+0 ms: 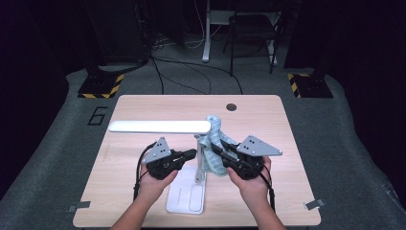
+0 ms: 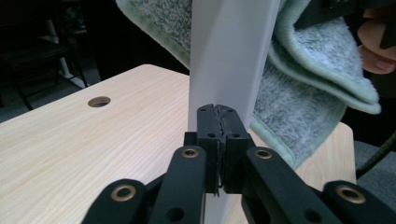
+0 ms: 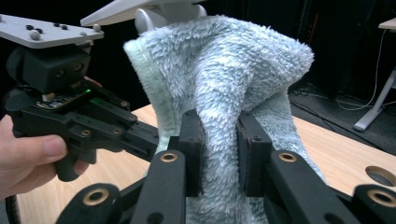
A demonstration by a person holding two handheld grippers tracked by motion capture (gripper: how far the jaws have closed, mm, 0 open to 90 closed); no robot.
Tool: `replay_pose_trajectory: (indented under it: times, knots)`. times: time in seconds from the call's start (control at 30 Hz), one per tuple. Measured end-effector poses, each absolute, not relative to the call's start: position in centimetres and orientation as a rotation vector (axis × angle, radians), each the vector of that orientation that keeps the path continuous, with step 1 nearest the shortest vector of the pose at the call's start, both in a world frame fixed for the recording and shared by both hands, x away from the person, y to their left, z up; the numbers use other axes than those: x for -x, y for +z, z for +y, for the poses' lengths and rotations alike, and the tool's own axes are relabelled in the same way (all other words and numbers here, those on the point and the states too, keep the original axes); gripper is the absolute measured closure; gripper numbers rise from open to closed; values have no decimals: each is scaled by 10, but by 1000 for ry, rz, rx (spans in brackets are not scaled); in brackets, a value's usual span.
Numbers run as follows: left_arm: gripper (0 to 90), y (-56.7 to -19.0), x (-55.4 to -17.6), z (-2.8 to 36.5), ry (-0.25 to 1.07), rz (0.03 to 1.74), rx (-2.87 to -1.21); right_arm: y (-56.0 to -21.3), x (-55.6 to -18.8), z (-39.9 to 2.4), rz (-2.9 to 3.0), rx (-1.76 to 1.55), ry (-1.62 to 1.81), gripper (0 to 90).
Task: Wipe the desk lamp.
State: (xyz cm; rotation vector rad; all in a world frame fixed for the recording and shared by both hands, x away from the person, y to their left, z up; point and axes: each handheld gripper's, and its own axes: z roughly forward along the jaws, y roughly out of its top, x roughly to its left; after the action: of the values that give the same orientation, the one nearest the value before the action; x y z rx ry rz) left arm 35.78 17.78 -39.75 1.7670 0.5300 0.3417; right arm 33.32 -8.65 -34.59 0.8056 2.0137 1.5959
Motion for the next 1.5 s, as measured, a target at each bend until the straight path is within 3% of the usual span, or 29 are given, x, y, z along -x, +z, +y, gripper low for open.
replay_pose_trajectory:
  times: [0.43,1.5]
  knots:
    - [896,-398,-362,178,335,526,-1763,-355,-336,-71,2076,-791,1556,750]
    - [895,-401,-364,179,319,540,-1773,-429,-347,-59,2262,-857,1355,752]
